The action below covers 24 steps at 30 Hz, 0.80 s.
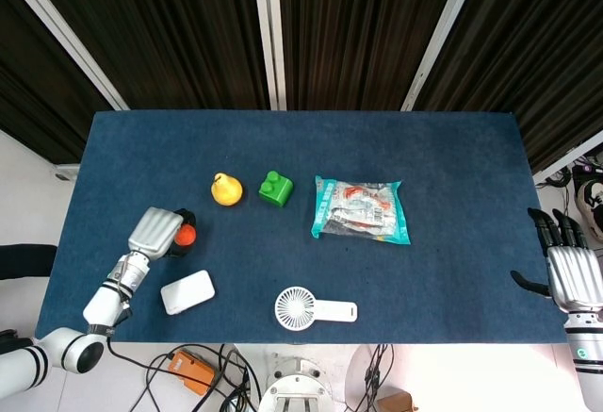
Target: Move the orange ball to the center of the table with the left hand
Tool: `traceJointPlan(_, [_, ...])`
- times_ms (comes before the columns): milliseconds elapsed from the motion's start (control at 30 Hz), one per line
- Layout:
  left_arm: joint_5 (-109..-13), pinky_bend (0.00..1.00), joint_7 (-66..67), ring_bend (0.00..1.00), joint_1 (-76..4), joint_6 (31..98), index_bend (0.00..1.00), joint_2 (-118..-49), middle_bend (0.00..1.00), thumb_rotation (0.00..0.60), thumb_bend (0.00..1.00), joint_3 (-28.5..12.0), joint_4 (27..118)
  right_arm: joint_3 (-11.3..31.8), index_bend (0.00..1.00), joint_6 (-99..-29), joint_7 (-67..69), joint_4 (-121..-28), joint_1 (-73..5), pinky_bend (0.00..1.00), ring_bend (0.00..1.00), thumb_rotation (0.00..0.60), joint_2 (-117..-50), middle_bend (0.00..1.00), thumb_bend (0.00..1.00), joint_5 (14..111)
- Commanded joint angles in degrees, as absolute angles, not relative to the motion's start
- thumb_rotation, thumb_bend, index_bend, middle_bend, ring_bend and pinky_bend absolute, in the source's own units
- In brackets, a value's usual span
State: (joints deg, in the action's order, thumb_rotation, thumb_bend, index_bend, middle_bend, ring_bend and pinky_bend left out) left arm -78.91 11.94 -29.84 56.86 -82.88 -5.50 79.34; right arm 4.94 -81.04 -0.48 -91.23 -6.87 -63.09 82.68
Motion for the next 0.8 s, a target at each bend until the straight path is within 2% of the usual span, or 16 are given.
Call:
traceJointPlan(33, [-81.0, 0.63, 12.8, 0.63, -31.7, 57.5, 0.53, -82.9, 0.62, 0.6, 0.27, -5.8, 82.0, 4.9, 0.05, -80.9, -0.5, -91.3, -6.9, 0.13, 0.0, 0.6, -63.1, 0.16, 0.28, 82.7])
traceJointPlan(333, [-80.4, 0.63, 17.8, 0.62, -38.3, 52.2, 0.53, -86.7, 0.62, 0.6, 0.27, -7.6, 85.0, 4.7, 0.05, -81.1, -0.3, -91.3, -6.5, 0.13, 0.0, 0.6, -63.0, 0.16, 0.28, 82.4])
traceJointPlan(667, [-76.2, 0.63, 26.0, 0.6, -45.3, 46.2, 0.53, -93.6, 0.61, 0.6, 0.26, -8.9, 83.7, 4.5, 0.05, -81.3, -0.1, -91.2, -6.1, 0.13, 0.0, 0.6, -63.0, 0.16, 0.28, 82.5])
traceJointPlan(800, [-74.5, 0.63, 28.6, 0.59, -47.0, 45.8, 0.52, -95.6, 0.6, 0.6, 0.26, -9.3, 83.5, 4.4, 0.05, -81.4, 0.0, -91.1, -6.0, 0.13, 0.0, 0.6, -63.0, 0.16, 0.28, 82.3])
